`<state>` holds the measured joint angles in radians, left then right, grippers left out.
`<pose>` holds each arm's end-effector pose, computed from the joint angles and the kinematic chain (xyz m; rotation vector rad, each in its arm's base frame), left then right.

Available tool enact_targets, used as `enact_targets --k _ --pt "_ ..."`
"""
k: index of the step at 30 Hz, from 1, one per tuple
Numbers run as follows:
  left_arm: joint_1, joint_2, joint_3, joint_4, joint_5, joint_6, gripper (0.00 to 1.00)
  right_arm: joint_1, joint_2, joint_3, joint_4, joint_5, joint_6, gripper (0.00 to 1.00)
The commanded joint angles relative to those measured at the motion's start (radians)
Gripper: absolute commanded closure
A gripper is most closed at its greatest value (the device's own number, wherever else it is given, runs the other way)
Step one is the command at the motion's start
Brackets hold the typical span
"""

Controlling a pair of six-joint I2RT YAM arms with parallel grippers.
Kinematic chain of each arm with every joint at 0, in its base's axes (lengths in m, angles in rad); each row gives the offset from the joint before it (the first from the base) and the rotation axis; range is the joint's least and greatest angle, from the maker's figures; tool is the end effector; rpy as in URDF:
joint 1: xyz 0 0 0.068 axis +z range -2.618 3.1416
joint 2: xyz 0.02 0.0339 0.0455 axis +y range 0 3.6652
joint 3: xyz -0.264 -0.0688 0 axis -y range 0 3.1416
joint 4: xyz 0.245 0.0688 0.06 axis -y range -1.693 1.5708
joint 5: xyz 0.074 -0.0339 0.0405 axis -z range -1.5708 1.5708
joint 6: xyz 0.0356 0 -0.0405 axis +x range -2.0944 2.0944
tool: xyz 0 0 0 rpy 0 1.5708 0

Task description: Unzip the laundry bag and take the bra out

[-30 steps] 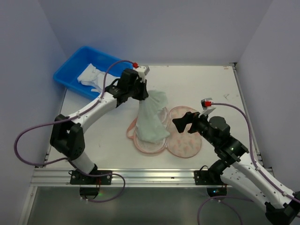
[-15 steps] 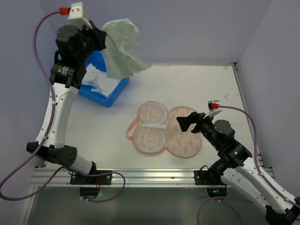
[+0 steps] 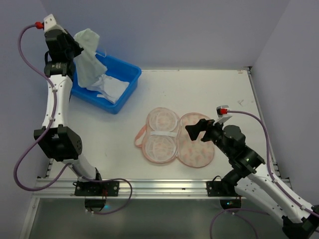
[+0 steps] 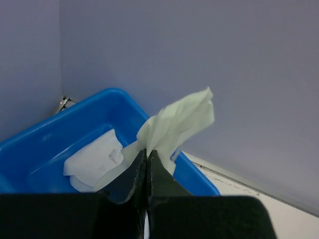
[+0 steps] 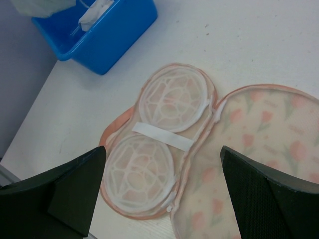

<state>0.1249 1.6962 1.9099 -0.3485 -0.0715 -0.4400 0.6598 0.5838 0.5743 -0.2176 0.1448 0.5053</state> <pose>0.3849 0.0509 0.4713 -0.5271 1.6249 -0.1737 0.1230 0.0889 0.2921 -0.0363 1.8508 0.6967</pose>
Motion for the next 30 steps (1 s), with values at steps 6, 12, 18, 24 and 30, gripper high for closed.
enact_targets --k 6,12,18,24,30 --pt "0.005 0.040 -0.149 0.278 0.138 -0.166 1.00 -0.003 0.017 0.007 0.021 -0.008 -0.008 0.01" --pt "-0.019 0.056 -0.259 0.382 0.228 -0.295 1.00 -0.003 0.045 0.018 0.021 -0.010 -0.007 0.01" --pt "-0.018 0.054 -0.391 0.500 0.260 -0.414 1.00 -0.002 0.071 0.021 0.024 -0.005 -0.011 0.01" --pt "0.019 0.175 -0.439 0.514 0.153 -0.443 1.00 -0.002 0.096 0.027 0.027 -0.011 -0.011 0.01" --pt "0.056 0.273 -0.390 0.485 0.109 -0.396 0.57 -0.002 0.132 0.039 0.006 0.001 -0.008 0.01"
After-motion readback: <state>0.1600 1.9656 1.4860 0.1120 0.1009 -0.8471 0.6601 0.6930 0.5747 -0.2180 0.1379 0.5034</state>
